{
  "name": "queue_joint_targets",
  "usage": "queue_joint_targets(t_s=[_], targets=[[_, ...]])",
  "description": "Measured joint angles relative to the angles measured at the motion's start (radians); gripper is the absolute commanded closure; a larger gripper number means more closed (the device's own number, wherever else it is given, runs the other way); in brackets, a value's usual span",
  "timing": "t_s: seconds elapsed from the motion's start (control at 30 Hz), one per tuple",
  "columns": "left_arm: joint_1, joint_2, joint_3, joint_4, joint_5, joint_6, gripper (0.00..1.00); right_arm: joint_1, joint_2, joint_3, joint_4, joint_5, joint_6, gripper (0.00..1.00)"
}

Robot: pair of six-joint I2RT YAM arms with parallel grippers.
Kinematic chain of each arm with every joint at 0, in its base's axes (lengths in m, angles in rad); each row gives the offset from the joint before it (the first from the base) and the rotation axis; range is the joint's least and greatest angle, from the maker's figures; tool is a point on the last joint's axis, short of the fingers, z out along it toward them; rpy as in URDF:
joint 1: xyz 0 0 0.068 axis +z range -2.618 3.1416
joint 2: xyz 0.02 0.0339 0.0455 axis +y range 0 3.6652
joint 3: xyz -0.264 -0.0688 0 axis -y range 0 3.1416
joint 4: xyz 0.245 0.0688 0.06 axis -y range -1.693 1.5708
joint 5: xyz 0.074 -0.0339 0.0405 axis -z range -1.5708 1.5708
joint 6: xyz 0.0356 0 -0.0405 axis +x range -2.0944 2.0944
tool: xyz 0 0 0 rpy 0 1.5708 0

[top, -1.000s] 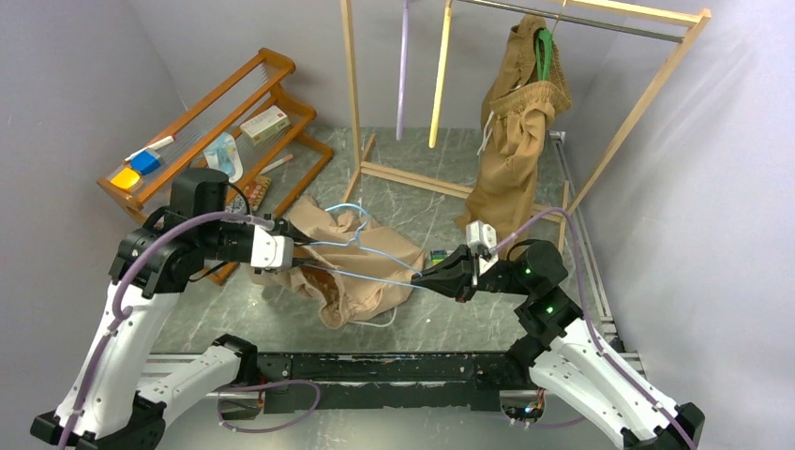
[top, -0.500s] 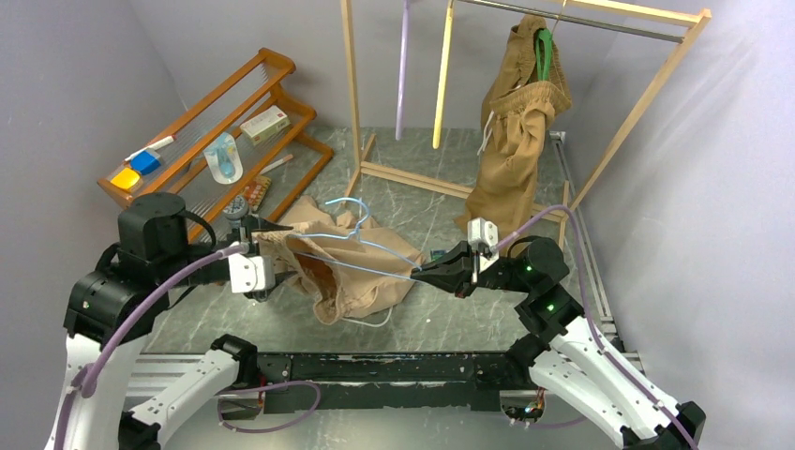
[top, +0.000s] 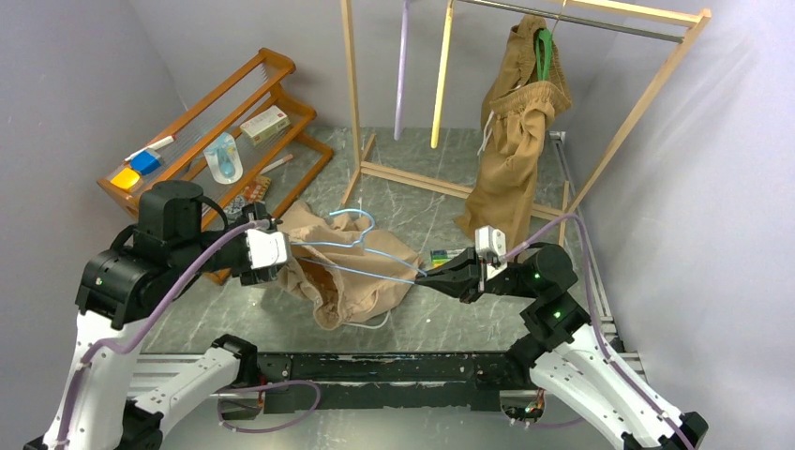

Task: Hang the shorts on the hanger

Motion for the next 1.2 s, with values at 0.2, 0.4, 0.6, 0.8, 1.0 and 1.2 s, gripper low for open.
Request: queue_joint_targets(t_s=[0.2,0.4,0.6,0.8,1.0,1.2], targets=[[0.0,0.035,0.024,-0.055,-0.022,0.015,0.4,0.0,-0.022,-0.002,-0.001,-0.006,-0.003,1.0],[0.0,0.037,0.06,-0.087,0.035,0.034,0.71,0.0,-0.026,-0.004,0.0,-0.014,-0.003,1.0],[0.0,0.058,0.061,-0.083,0.208,0.05,0.7,0.0,0.017,-0.002,0.009,-0.038,0.001,1.0],[0.0,0.079,0.016,-0.05,0.356,0.066,0.68,0.0,0.099,0.02,0.017,-0.057,0.005,1.0],[0.0,0.129,-0.016,-0.043,0.441,0.113,0.6,0.0,0.145,0.021,0.059,-0.066,0.036,1.0],[0.0,0.15,-0.086,-0.027,0.457,0.127,0.92,0.0,0.187,0.029,0.064,-0.062,0.032,1.0]])
